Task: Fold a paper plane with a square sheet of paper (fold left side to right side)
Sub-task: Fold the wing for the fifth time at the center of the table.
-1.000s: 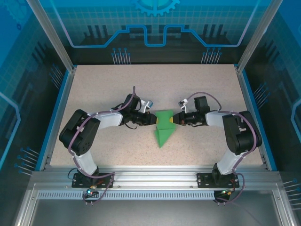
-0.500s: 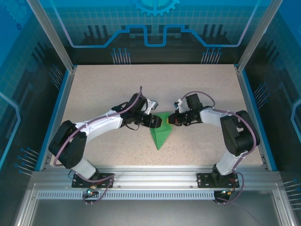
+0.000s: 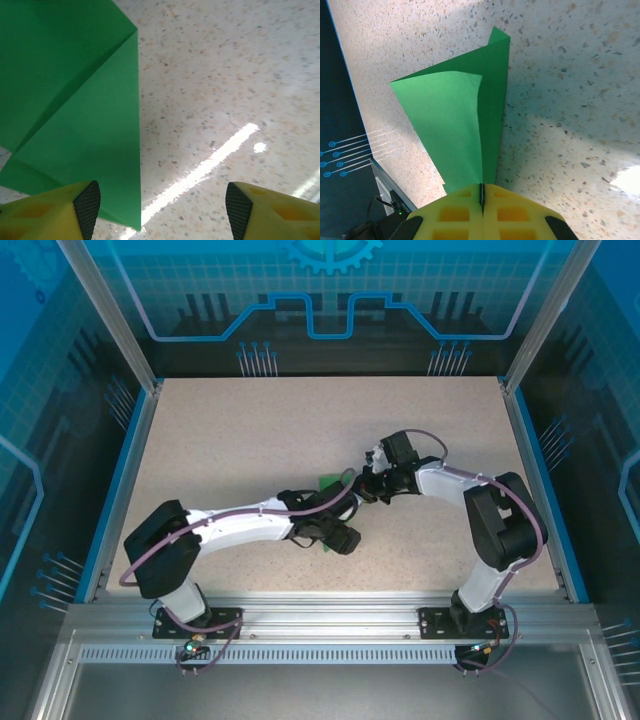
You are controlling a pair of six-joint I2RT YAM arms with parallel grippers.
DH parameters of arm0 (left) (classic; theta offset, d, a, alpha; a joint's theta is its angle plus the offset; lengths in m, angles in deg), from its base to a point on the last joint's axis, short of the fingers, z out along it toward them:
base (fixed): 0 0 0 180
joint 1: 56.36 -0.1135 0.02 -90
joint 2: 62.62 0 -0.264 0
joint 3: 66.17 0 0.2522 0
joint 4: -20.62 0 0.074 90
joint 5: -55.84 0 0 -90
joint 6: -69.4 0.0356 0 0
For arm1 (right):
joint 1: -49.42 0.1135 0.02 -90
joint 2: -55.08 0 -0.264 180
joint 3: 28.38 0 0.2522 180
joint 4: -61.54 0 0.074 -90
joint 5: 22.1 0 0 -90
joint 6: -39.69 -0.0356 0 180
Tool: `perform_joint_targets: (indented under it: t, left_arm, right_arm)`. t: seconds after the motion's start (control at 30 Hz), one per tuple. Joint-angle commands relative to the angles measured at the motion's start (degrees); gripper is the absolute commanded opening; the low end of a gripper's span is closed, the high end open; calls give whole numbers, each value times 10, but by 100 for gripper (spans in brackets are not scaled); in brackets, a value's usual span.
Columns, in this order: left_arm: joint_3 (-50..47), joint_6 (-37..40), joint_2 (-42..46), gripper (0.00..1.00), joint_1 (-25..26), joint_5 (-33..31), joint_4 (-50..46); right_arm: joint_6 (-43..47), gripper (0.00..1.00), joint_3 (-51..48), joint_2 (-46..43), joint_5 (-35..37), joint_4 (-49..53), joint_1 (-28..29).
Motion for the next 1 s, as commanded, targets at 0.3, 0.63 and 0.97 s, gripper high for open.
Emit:
perform_joint_targets:
  t: [0.3,0.63,0.97]
  left_arm:
    - [65,-27,-87,67,36,-157,-76]
    - [69,-41,-114,42,37,-181,-87]
    - [66,-39,-112,20,38,-171,-79]
  right_arm:
    - [-29,0,36,27,22,41,26]
    - [-20,0,46,35,32,59,30]
    - [6,0,63,42,40,88,31]
